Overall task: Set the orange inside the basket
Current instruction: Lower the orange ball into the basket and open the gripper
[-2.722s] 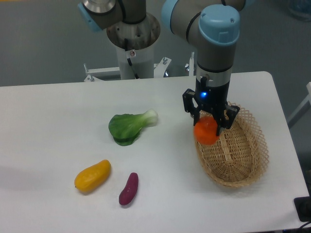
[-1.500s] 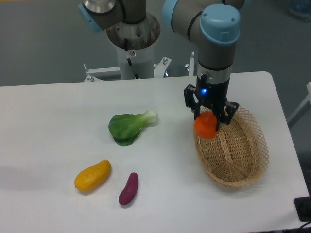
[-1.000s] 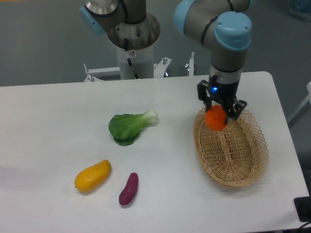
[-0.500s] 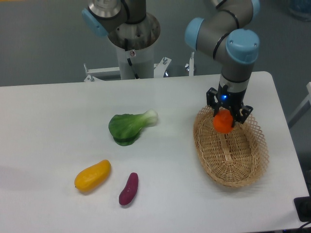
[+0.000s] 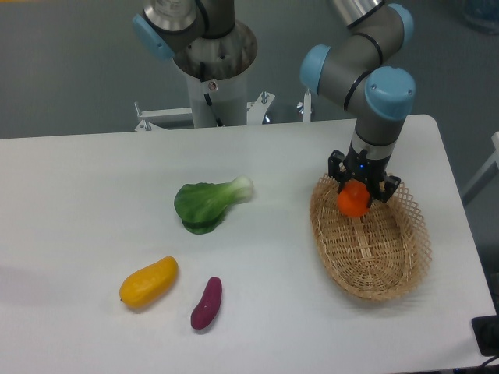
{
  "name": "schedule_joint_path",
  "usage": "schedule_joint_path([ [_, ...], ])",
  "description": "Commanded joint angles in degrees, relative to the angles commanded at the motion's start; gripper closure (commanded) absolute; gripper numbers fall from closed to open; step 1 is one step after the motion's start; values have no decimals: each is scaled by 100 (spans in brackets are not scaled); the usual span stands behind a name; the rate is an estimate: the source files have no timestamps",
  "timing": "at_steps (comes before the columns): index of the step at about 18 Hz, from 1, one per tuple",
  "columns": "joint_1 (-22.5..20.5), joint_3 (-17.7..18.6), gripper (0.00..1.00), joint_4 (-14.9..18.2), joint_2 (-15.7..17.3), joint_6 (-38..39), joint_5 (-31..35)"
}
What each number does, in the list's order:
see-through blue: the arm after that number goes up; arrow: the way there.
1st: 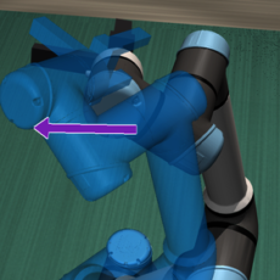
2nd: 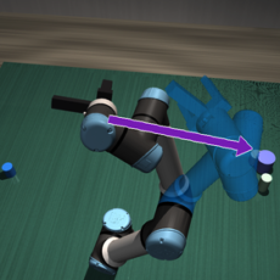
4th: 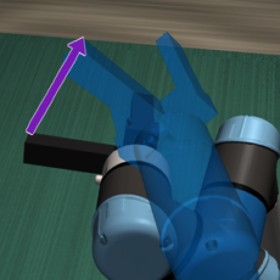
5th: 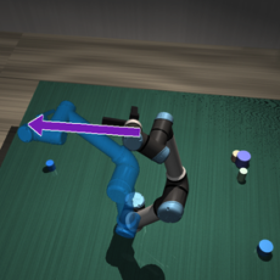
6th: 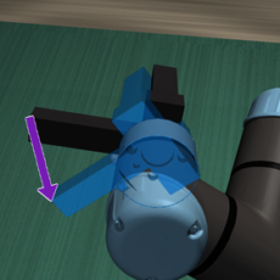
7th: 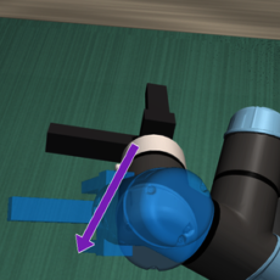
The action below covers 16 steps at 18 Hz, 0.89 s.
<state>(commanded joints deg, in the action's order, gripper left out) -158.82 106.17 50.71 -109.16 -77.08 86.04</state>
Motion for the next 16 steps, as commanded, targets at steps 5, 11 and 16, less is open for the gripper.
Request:
schedule_joint_path([
  [5,18,-44,8,-9,-9,-9,9],
  [11,18,-210,0,-9,9,-35,9],
  [16,62,-369,0,9,17,-18,-9],
])
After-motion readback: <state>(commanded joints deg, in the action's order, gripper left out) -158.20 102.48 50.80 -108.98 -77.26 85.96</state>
